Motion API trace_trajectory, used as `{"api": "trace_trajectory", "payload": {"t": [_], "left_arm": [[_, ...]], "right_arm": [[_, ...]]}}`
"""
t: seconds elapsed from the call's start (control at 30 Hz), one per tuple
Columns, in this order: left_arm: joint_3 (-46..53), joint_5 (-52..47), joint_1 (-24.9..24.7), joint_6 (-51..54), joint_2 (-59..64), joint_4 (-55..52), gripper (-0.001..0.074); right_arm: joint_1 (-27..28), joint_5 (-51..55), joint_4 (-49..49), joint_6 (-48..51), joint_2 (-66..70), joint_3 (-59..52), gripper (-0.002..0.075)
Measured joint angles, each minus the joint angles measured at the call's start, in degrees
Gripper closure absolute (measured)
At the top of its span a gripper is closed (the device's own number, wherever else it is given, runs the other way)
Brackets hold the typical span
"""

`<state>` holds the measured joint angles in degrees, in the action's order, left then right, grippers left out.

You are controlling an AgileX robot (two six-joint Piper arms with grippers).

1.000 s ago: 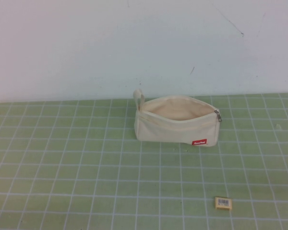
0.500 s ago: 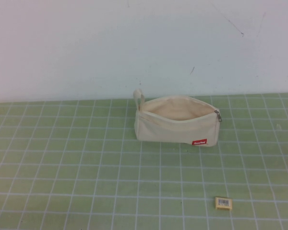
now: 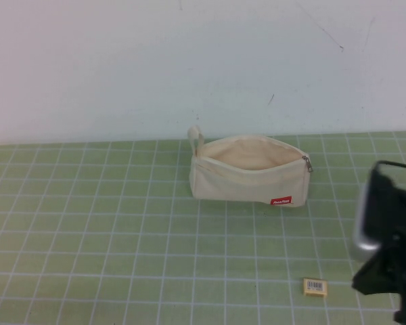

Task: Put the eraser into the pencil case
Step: Pick up the eraser from the table

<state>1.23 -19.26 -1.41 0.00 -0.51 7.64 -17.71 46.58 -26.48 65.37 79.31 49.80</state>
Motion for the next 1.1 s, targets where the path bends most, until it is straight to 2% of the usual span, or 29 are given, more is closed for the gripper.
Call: {"api": "trace_trajectory", "payload": {"t": [0.1, 0.2, 0.23, 0.3, 0.43, 0.9, 0.97, 1.1], "left_arm": [[0.0, 0.0, 0.0, 0.0, 0.0, 0.0, 0.0736], [0.0, 0.0, 0.0, 0.0, 0.0, 0.0, 0.0736], [0.0, 0.0, 0.0, 0.0, 0.0, 0.0, 0.0736], [0.0, 0.0, 0.0, 0.0, 0.0, 0.0, 0.0736], [0.0, 0.0, 0.0, 0.0, 0.0, 0.0, 0.0736], [0.0, 0.0, 0.0, 0.0, 0.0, 0.11, 0.0736], [0.0, 0.0, 0.0, 0.0, 0.0, 0.11, 0.0736], [0.0, 0.0, 0.0, 0.0, 0.0, 0.11, 0.0736]], "right_arm": [[-4.09, 0.23, 5.29, -0.56, 5.81, 3.92, 0.0659], [-7.59, 0.47, 12.56, -4.25, 11.33, 8.29, 0.0495], [-8.56, 0.47, 14.85, -5.22, 13.13, 9.63, 0.0417], [-9.73, 0.47, 17.53, -6.11, 16.27, 11.72, 0.033], [-10.27, -0.85, 19.24, -6.51, 20.79, 14.95, 0.0278], [-10.27, -3.66, 19.24, -6.64, 31.41, 17.29, 0.0287], [-10.27, -3.81, 19.13, -6.64, 31.55, 17.43, 0.0335], [-10.27, -3.99, 19.14, -6.64, 31.55, 17.56, 0.0524]]}}
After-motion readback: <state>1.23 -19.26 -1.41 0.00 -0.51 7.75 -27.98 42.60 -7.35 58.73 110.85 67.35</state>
